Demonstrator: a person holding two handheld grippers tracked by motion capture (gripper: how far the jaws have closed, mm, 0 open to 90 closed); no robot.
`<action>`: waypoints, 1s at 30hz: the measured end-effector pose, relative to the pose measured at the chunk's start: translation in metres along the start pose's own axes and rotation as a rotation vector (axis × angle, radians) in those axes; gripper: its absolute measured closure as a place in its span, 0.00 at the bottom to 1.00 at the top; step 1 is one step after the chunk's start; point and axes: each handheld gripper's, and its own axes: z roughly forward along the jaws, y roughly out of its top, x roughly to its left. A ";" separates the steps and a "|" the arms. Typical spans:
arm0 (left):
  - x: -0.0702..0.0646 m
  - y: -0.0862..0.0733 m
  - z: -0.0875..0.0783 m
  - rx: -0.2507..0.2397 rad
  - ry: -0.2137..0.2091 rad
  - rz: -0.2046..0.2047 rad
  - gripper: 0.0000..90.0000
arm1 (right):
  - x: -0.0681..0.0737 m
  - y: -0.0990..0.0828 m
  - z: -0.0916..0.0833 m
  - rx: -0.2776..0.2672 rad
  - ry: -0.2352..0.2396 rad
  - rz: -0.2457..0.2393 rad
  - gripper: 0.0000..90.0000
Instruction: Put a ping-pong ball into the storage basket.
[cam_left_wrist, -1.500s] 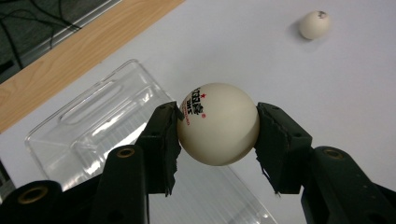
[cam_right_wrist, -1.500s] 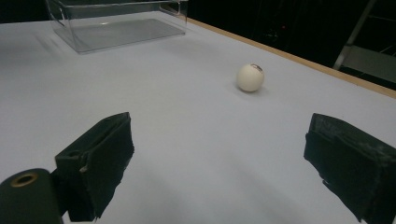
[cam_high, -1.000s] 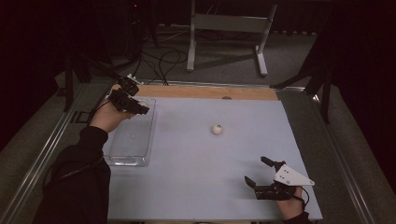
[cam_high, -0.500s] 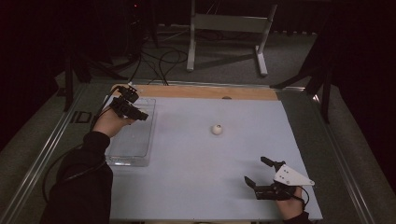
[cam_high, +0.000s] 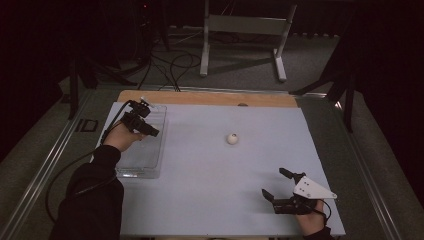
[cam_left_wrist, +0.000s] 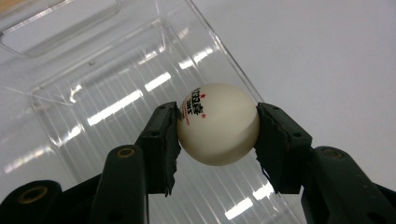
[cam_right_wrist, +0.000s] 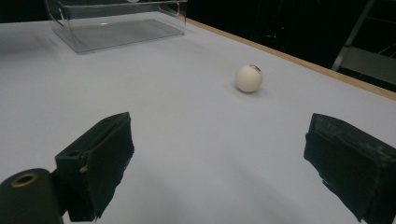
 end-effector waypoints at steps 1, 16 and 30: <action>0.000 -0.001 0.001 0.005 -0.001 -0.003 0.58 | 0.000 0.000 0.000 0.000 0.000 0.000 0.09; 0.002 -0.003 0.018 0.079 -0.005 -0.015 0.58 | 0.000 0.000 0.000 0.003 -0.001 -0.002 0.09; 0.002 0.000 0.019 0.109 0.033 -0.045 0.40 | -0.001 0.000 0.000 0.007 -0.006 -0.003 0.09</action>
